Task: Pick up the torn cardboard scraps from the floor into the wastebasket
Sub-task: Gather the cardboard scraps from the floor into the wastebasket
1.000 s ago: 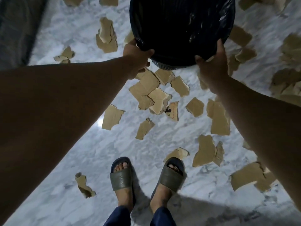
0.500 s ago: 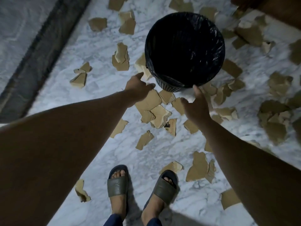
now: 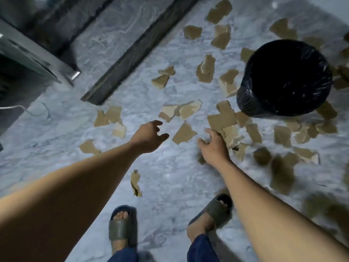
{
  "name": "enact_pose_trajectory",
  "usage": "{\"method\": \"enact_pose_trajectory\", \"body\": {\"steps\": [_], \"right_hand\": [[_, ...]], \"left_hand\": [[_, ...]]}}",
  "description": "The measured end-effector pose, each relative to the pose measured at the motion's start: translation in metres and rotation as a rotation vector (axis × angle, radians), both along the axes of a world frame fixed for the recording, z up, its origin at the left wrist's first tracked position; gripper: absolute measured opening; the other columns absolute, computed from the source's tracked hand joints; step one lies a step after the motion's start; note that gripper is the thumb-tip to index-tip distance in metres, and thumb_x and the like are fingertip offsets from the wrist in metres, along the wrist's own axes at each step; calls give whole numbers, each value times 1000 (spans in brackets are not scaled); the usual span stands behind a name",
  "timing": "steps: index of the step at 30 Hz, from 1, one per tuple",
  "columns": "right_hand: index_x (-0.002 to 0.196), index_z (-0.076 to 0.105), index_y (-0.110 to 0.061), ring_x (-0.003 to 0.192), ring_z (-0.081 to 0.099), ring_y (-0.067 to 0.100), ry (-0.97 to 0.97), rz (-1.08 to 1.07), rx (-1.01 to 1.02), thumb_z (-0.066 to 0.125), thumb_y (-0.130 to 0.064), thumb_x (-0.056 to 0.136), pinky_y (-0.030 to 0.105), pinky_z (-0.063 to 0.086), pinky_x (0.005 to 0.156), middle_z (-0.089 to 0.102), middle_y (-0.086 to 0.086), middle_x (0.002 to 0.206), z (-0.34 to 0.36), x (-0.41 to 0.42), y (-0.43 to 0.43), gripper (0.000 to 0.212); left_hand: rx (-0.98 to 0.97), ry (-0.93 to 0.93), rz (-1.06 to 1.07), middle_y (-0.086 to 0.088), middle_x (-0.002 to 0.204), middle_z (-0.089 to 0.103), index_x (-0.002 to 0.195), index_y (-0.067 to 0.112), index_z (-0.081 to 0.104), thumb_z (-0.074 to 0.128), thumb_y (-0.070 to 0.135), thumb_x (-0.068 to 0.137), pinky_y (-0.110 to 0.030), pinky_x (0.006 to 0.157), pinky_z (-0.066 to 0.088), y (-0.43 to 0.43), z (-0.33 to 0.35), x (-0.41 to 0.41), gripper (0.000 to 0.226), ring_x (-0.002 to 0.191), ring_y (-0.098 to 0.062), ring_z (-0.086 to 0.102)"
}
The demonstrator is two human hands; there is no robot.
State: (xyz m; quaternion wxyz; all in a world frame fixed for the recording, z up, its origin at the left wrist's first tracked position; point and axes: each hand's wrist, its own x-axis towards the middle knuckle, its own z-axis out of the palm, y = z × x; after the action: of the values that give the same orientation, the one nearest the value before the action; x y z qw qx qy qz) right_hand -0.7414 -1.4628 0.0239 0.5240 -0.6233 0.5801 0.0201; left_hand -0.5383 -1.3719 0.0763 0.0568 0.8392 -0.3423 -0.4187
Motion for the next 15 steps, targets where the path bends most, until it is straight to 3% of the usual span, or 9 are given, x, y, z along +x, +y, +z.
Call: {"method": "enact_pose_trajectory", "body": {"steps": [5, 8, 12, 15], "right_hand": [[146, 42, -25, 119, 56, 23, 18, 120, 88, 57, -35, 98, 38, 52, 92, 35, -5, 152, -16, 44, 95, 51], [142, 45, -24, 111, 58, 19, 51, 118, 65, 57, -34, 99, 33, 51, 89, 35, -6, 149, -33, 65, 140, 46], [140, 49, -21, 113, 54, 17, 122, 126, 92, 58, -33, 98, 25, 43, 87, 38, -2, 149, -59, 100, 212, 45], [141, 49, -21, 124, 52, 21, 153, 113, 103, 59, -33, 98, 29, 46, 95, 39, 0, 150, -79, 128, 258, 46]], "left_hand": [[96, 8, 60, -11, 130, 62, 141, 12, 46, 62, 41, 92, -33, 95, 45, 109, -35, 55, 59, 117, -29, 59], [115, 46, 38, -12, 130, 62, 141, 10, 46, 62, 41, 92, -33, 98, 44, 157, -65, 78, 60, 121, -29, 57], [86, 122, 64, -10, 130, 62, 141, 13, 46, 62, 43, 91, -32, 97, 45, 227, -101, 108, 61, 120, -27, 58], [130, 144, 1, -10, 130, 62, 142, 13, 44, 61, 42, 91, -33, 98, 45, 269, -126, 130, 61, 121, -26, 56]]}}
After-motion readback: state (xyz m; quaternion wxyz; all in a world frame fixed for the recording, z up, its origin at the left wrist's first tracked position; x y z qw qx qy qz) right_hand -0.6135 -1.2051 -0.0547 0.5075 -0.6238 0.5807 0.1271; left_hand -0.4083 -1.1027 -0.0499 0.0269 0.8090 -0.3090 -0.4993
